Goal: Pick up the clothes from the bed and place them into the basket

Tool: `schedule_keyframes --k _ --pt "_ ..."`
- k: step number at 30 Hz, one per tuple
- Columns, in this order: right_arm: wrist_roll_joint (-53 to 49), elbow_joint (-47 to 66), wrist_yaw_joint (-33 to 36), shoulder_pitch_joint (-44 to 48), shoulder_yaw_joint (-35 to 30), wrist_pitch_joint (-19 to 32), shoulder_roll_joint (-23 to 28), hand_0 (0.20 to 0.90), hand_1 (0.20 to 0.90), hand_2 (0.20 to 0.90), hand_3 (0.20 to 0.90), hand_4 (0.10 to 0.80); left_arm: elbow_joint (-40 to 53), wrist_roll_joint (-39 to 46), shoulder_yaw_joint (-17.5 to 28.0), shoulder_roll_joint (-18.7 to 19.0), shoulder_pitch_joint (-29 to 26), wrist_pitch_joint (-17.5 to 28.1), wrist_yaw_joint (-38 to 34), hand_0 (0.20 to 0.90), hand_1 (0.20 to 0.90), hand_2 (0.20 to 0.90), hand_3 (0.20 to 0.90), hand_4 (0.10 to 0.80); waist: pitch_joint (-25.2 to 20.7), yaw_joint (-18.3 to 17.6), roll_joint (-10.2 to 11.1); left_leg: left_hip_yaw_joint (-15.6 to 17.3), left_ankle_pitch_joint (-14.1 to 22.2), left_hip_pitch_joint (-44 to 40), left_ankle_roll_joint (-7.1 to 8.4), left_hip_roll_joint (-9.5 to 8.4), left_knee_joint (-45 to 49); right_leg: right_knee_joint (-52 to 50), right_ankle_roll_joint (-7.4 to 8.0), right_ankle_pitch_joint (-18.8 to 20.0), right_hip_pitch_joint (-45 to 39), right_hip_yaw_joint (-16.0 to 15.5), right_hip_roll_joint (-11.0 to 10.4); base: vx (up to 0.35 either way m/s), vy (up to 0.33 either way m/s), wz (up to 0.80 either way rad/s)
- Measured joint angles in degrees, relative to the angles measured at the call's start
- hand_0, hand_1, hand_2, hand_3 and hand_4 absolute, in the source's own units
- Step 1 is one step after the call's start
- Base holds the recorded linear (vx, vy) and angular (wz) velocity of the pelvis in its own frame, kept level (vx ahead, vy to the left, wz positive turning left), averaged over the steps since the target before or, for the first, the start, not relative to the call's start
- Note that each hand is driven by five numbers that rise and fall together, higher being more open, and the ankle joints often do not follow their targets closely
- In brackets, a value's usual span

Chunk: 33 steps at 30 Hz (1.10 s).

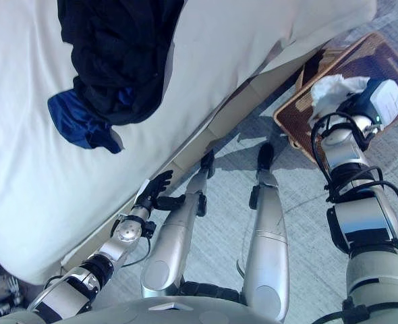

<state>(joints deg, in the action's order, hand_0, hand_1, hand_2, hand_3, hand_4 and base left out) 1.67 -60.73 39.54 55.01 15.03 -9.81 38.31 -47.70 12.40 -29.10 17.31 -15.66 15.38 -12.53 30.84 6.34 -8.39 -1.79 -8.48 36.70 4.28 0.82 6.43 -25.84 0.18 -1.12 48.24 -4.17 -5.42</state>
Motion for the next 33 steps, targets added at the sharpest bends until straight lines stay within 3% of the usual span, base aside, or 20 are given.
schedule_keyframes --k 7,10,13,18,24,27,29,31,33 --pt "-2.92 0.23 -0.29 1.30 1.06 -0.31 -1.01 0.900 0.900 0.900 0.900 0.800 1.27 1.18 -0.31 -0.02 -0.73 -0.12 -0.31 0.900 0.900 0.900 0.900 0.800 0.01 0.26 0.02 -1.14 -0.17 1.06 -0.01 0.03 0.17 1.10 -0.23 0.24 -0.28 -1.00 -0.10 0.028 0.019 0.08" --pt "-3.74 6.80 -0.56 -3.14 0.86 -0.74 -0.94 0.900 0.900 0.900 0.900 0.800 0.86 1.20 0.36 -0.09 -0.73 -0.24 -0.60 0.900 0.900 0.900 0.900 0.800 0.09 -0.24 0.16 -1.46 -0.15 -0.33 -0.04 0.33 -0.10 3.63 -0.29 1.33 -2.92 -1.41 0.29 0.067 0.062 -0.03" --pt "-3.70 15.26 -0.68 -10.62 -0.22 -2.58 -0.96 0.900 0.900 0.900 0.900 0.800 -0.07 1.19 2.18 -0.43 -0.67 -0.74 -0.56 0.900 0.900 0.900 0.900 0.800 0.32 -0.93 0.52 -1.30 -0.06 -5.48 -0.16 0.85 -2.02 7.23 0.01 2.31 -9.03 -1.78 0.84 0.077 0.045 -0.07" --pt "-3.16 25.20 0.88 -24.99 -8.17 -2.74 -0.94 0.900 0.900 0.900 0.900 0.800 -1.17 1.16 8.10 0.18 0.05 -2.92 0.12 0.900 0.900 0.900 0.900 0.800 1.02 -3.33 2.44 -1.86 0.14 -17.80 -0.33 1.50 -5.92 12.85 0.73 2.73 -22.90 -3.33 1.15 0.147 0.096 0.08" --pt "-0.41 34.20 1.97 -31.99 -16.16 -3.03 -0.84 0.900 0.900 0.900 0.900 0.800 -3.34 0.70 11.48 0.87 3.32 -4.35 1.74 0.900 0.900 0.900 0.900 0.800 -0.05 -6.30 5.74 -1.71 1.05 -27.39 -0.92 1.90 -8.81 21.13 2.60 3.44 -35.19 -3.97 1.66 0.232 0.158 0.01" --pt "1.46 36.38 0.37 -32.72 -16.93 -1.51 -1.08 0.900 0.900 0.900 0.900 0.800 -4.28 -1.54 11.57 0.19 4.15 -5.85 2.05 0.900 0.900 0.900 0.900 0.800 -0.25 -6.22 6.72 -1.78 1.15 -30.13 -0.92 1.57 -8.87 22.98 2.48 4.54 -38.83 -4.16 1.79 0.211 0.158 0.03" --pt "4.48 39.00 -4.43 -33.34 -15.36 2.57 -2.13 0.900 0.900 0.900 0.900 0.800 -5.45 -3.69 12.21 -1.57 6.33 -6.43 2.80 0.900 0.900 0.900 0.900 0.800 -1.18 -5.55 6.88 -1.57 2.87 -34.17 -1.02 1.35 -8.70 24.55 2.91 4.25 -43.57 -4.40 1.51 0.293 0.247 -0.01" --pt "8.50 39.90 -9.11 -35.11 -11.84 7.43 -2.42 0.900 0.900 0.900 0.900 0.800 -7.22 -5.46 12.65 -2.77 8.21 -6.47 3.18 0.900 0.900 0.900 0.900 0.800 -5.40 -4.59 7.19 -1.83 3.38 -34.23 -1.18 1.19 -8.77 25.23 2.97 4.19 -44.11 -4.71 1.31 0.286 0.154 0.09" --pt "10.97 39.29 -14.68 -36.06 -8.23 9.19 -3.27 0.900 0.900 0.900 0.900 0.800 -9.11 -6.91 12.63 -3.51 9.24 -7.01 3.79 0.900 0.900 0.900 0.900 0.800 -8.43 -3.26 7.78 -3.09 3.63 -35.79 -1.20 0.87 -8.76 26.86 2.96 4.20 -47.19 -5.97 1.15 0.244 0.089 0.34"
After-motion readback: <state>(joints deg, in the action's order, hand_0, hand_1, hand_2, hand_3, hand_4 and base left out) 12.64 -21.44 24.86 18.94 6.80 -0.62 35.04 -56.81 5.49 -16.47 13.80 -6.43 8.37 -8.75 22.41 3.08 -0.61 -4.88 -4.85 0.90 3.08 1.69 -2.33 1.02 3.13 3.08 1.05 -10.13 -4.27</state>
